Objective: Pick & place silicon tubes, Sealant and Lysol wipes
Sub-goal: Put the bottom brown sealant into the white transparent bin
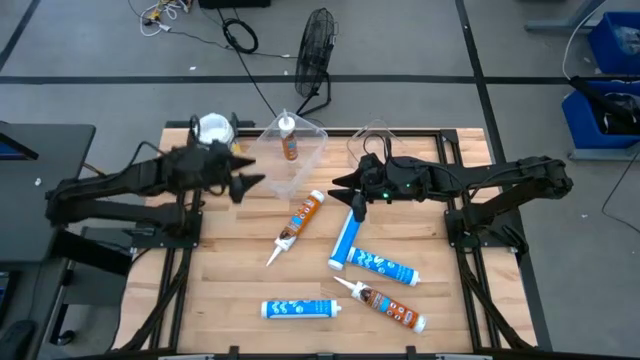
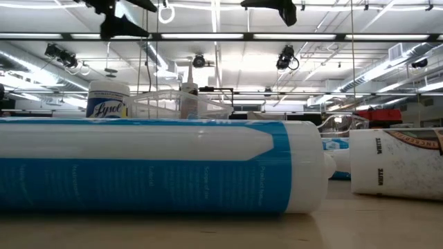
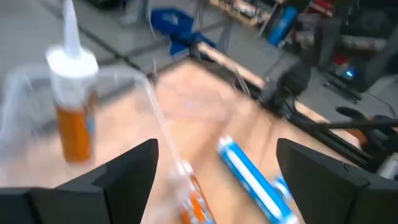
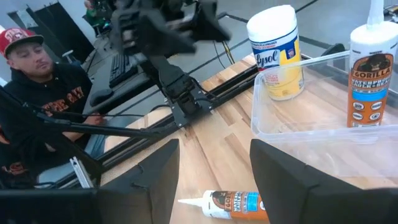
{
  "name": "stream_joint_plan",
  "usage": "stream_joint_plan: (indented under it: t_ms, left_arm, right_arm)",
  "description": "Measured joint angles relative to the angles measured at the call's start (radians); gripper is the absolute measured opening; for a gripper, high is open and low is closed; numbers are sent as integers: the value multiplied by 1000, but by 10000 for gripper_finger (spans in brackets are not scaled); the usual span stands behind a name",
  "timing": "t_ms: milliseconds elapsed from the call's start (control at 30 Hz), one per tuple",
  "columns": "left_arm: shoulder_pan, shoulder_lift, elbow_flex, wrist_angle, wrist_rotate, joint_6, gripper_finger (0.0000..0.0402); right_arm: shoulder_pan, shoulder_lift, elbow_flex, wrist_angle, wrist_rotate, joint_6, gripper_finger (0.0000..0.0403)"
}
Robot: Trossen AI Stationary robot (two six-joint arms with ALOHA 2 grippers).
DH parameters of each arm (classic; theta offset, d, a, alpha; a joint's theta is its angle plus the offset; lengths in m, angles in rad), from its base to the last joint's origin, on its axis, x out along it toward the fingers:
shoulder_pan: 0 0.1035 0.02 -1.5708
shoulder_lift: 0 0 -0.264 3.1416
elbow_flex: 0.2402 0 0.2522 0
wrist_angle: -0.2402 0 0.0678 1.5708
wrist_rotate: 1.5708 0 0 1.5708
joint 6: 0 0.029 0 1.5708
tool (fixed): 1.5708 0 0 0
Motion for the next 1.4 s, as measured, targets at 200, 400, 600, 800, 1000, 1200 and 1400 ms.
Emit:
stream_joint_plan:
  t_ms: [200, 400, 600, 800, 1000, 1200, 1400]
  left_arm:
    - [-246, 21, -1, -118, -149, -235, 330]
    - [-426, 99, -1, -136, -271, -407, 329]
    - [-535, 215, -1, -128, -328, -552, 329]
    - [-592, 321, -1, -120, -332, -666, 329]
    - [-629, 374, -1, -100, -332, -726, 329]
    - [-641, 376, -1, -99, -337, -749, 329]
    - [-646, 376, -1, -97, -340, -749, 329]
  right_arm:
    - [45, 0, 0, -2, -42, -23, 201]
    - [146, 0, 0, -55, -60, 20, 201]
    - [304, -1, 0, -210, 18, 160, 201]
    - [459, 38, 0, -301, 64, 320, 201]
    - [531, 190, 64, -377, 10, 396, 188]
    - [529, 384, 201, -582, -127, 365, 177]
    - [529, 490, 206, -634, -222, 366, 189]
